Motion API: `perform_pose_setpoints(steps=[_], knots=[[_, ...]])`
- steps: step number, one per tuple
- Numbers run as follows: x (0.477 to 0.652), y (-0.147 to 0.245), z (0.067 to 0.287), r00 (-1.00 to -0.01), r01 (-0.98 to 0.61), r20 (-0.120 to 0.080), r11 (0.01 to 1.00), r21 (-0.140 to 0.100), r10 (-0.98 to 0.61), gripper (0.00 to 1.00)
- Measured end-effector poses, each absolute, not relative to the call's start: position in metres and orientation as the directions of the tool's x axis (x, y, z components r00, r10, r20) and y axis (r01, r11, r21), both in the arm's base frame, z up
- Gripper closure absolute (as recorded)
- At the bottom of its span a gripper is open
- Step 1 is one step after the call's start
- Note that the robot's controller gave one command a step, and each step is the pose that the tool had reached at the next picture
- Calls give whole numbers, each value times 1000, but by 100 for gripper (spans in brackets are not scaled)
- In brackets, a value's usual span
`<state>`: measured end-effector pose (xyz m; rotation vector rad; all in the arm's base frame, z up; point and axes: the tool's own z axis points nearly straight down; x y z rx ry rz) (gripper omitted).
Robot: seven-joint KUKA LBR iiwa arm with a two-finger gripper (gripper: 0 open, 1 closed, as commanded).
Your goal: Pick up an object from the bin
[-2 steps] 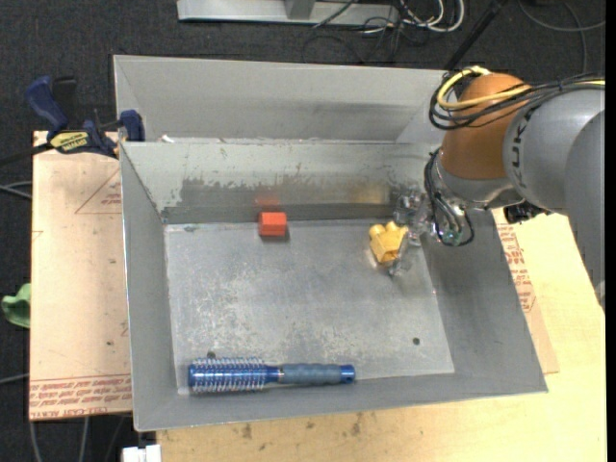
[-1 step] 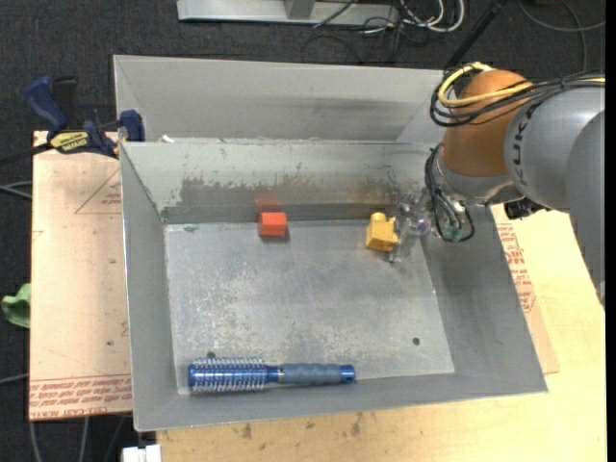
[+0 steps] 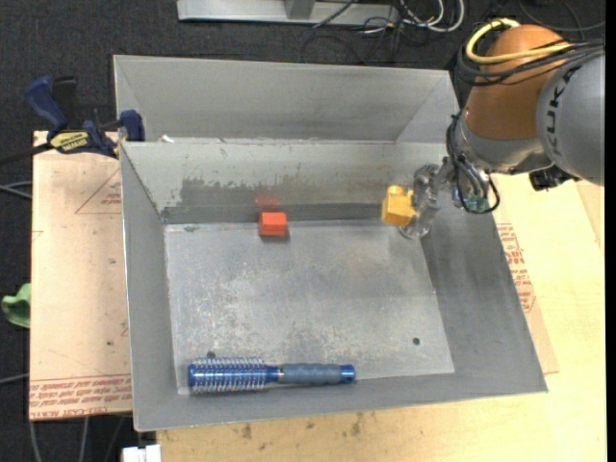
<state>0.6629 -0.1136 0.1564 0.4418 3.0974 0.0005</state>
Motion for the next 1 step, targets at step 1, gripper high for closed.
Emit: perform_pose_setpoints(steps=[1], knots=[[665, -114, 188, -960, 278, -8, 960, 2, 278, 100]])
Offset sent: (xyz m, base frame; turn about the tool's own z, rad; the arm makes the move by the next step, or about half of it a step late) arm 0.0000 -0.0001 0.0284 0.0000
